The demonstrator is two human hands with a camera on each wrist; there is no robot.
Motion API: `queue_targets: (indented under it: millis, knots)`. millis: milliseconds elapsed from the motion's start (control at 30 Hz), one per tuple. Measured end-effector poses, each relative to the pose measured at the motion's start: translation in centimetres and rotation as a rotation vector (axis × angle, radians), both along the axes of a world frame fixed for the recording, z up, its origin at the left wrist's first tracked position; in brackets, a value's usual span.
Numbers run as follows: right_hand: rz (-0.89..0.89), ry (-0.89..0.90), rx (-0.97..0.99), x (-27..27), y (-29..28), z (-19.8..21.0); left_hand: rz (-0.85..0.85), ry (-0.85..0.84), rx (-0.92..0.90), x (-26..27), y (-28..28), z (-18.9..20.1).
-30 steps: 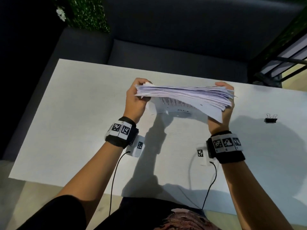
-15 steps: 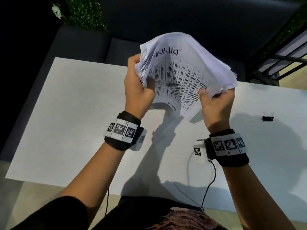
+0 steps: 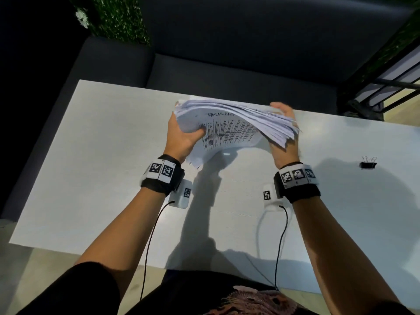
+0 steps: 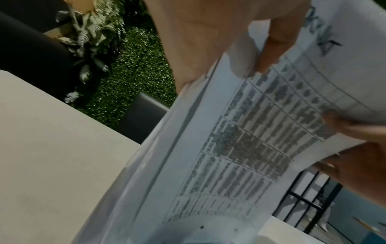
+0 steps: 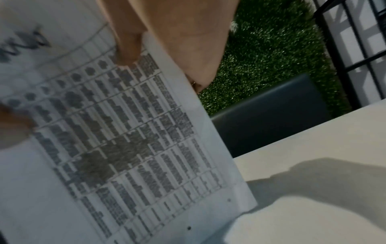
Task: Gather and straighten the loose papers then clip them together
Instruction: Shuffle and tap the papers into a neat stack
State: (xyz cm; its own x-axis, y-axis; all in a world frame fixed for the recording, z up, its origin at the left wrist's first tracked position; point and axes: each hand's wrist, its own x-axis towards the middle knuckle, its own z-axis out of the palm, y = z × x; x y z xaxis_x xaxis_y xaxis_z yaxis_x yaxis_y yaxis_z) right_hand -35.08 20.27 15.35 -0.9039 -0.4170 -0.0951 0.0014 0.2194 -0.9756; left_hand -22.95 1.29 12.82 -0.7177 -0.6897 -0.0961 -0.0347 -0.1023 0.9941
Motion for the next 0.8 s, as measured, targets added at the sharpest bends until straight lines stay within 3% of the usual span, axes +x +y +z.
queue_targets:
  millis: [133,267,567,700,800]
  knots:
    - [-0.109,-0.055,-0.09,1.0,-2.1,1.0,0.123,-0.004,-0.076,-1.1,0.7,1.4]
    - [-0.174,0.038,-0.13,0.7,-2.4,2.4,0.216,0.149,-0.142,-1.1,0.7,3.9]
    - [-0.01,0.163,-0.125,2.2,-1.8,0.7,0.123,0.081,-0.179,0.6,0.4,2.5]
    - [0.018,0.098,-0.05,0.8,-1.1,0.1,0.057,0.108,-0.108,1.6,-1.1,1.6]
    - [0.017,-0.14,0.118,0.8,-0.6,-2.6,0.024,-0.026,-0.058,1.6,-1.0,0.1]
